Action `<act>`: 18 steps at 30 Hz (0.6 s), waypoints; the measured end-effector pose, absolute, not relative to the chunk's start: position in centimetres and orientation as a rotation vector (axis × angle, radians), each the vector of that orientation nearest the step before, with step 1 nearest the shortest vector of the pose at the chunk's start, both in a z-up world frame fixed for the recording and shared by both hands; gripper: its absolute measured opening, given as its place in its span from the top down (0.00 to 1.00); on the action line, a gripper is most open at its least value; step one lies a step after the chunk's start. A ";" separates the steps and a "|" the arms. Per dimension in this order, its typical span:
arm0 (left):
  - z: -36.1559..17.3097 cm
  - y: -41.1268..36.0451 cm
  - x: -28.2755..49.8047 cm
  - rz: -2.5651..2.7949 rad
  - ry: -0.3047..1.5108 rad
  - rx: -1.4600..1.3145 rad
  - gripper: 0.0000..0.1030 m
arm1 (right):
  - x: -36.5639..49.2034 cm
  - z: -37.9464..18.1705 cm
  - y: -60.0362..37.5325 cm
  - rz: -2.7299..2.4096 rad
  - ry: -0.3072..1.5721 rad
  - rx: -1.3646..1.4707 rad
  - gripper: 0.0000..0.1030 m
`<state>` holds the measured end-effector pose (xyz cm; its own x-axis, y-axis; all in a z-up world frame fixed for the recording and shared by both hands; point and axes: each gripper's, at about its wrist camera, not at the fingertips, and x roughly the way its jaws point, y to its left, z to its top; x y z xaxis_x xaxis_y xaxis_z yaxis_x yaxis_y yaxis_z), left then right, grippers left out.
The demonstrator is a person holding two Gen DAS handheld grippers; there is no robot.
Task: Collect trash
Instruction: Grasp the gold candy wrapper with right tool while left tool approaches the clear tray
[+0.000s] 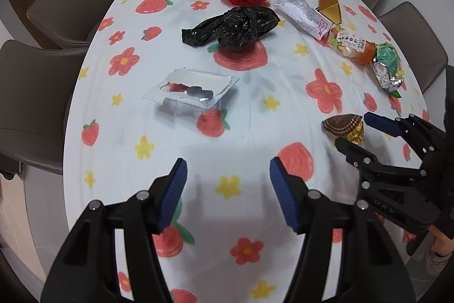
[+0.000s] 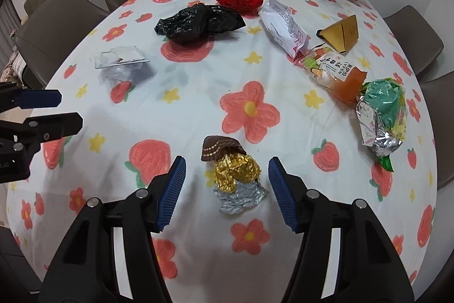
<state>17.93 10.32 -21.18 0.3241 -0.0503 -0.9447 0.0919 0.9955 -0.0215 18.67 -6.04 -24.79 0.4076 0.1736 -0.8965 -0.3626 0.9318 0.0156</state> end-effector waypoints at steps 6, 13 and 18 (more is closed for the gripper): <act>-22.2 10.9 20.8 -0.104 1.243 0.054 0.41 | 20.4 -26.2 -4.8 0.403 1.151 -0.191 0.80; -23.4 11.1 23.5 -0.123 1.256 0.068 0.41 | 22.9 -25.0 -3.6 0.447 1.134 -0.159 0.83; -24.9 11.2 24.9 -0.128 1.284 0.077 0.60 | 24.6 -24.7 -3.0 0.467 1.131 -0.111 0.83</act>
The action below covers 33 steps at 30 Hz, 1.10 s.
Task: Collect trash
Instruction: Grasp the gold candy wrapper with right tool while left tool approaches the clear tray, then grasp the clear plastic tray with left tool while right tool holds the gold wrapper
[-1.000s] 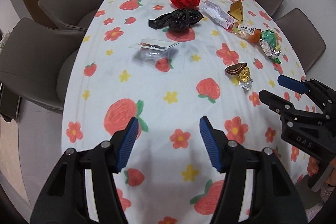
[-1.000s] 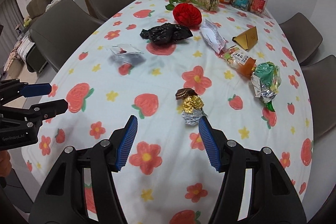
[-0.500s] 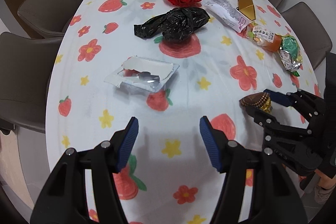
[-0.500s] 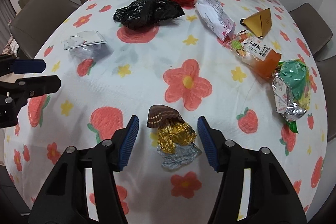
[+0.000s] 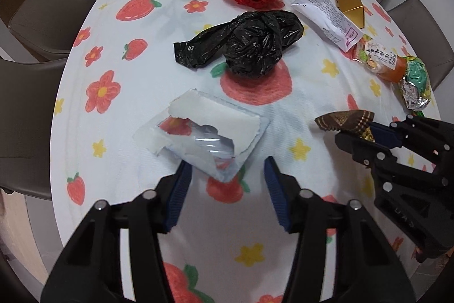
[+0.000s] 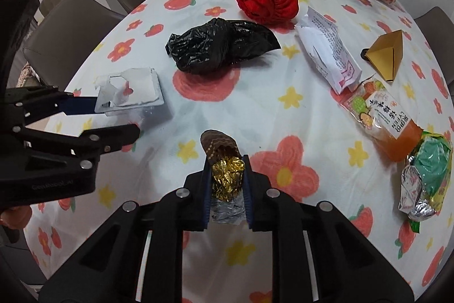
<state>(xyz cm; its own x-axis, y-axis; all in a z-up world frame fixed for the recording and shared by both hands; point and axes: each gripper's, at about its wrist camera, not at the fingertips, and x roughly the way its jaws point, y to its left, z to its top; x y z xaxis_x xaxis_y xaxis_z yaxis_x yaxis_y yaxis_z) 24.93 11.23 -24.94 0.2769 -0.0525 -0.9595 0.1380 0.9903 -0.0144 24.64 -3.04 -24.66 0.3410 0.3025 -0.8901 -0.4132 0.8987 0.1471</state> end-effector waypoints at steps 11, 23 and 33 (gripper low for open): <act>-25.5 11.8 26.1 -0.116 1.274 0.097 0.97 | 24.3 -23.9 -2.9 0.487 1.126 -0.104 0.83; -23.5 12.5 25.3 -0.087 1.221 0.053 0.38 | 24.2 -23.5 -3.0 0.492 1.117 -0.092 0.83; -23.7 15.1 28.5 -0.050 1.227 -0.104 0.35 | 24.4 -23.8 -2.8 0.503 1.123 -0.088 0.83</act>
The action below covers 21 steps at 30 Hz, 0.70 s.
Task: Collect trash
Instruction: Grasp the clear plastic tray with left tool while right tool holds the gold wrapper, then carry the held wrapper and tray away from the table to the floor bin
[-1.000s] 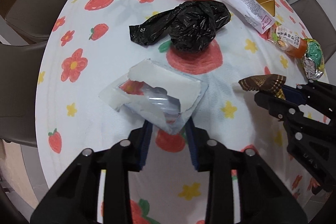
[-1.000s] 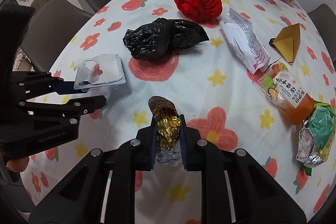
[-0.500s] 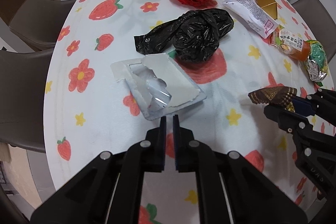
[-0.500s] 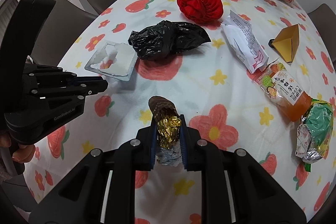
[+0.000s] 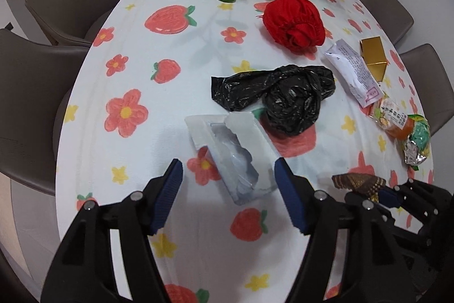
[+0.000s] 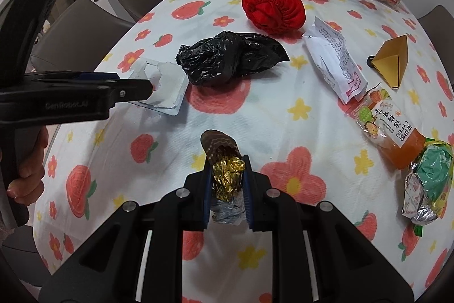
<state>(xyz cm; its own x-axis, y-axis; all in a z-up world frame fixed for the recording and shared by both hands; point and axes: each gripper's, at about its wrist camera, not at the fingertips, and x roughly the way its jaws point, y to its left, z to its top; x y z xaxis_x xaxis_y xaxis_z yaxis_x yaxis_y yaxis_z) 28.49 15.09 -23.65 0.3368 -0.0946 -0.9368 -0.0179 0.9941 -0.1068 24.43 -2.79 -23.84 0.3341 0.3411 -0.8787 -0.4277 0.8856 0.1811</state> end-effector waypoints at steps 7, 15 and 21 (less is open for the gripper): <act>-25.6 14.9 29.7 -0.105 1.276 -0.217 0.65 | 24.6 -23.9 -2.7 0.504 1.126 -0.090 0.83; -24.9 14.3 28.4 -0.124 1.279 -0.209 0.79 | 24.2 -22.9 -2.5 0.514 1.103 -0.092 0.83; -23.2 14.6 25.7 -0.101 1.255 -0.169 0.79 | 22.8 -21.5 -2.5 0.529 1.081 -0.100 0.83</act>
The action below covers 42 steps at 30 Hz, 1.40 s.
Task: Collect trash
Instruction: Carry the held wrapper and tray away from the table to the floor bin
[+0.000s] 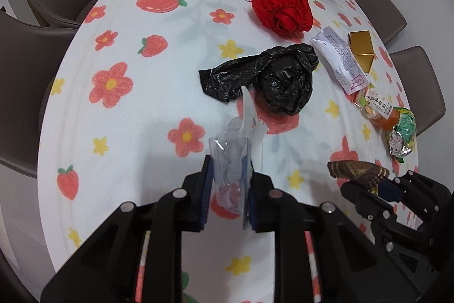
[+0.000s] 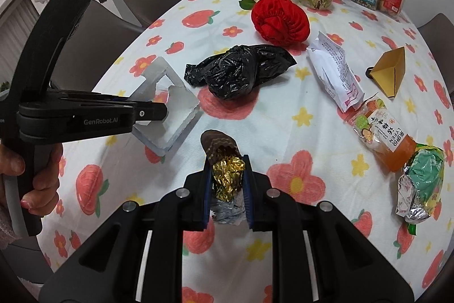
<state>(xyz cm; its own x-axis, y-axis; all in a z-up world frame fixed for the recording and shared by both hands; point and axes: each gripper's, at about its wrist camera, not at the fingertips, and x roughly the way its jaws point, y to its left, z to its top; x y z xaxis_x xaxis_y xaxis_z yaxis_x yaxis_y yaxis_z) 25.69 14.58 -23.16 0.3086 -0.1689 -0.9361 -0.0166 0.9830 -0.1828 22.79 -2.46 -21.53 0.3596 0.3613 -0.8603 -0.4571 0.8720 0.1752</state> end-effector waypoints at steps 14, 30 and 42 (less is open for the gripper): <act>-19.5 16.9 12.2 0.088 1.192 -0.174 0.79 | 15.6 -18.7 1.0 0.715 1.027 -0.190 0.83; -17.9 28.5 -9.0 0.464 1.111 -0.401 0.79 | 2.3 -16.7 15.9 1.077 0.956 -0.422 0.83; -19.0 41.3 -27.3 0.679 1.111 -0.523 0.79 | -13.3 -18.4 31.5 1.240 0.976 -0.522 0.83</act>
<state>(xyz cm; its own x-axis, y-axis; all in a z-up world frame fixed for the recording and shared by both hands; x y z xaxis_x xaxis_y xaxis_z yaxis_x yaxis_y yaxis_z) -27.33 41.27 -18.96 0.2823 0.2313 -0.9310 -0.7232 0.6890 -0.0481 -13.26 31.46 -18.38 0.0166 0.5414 -0.8406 -0.9441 0.2853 0.1651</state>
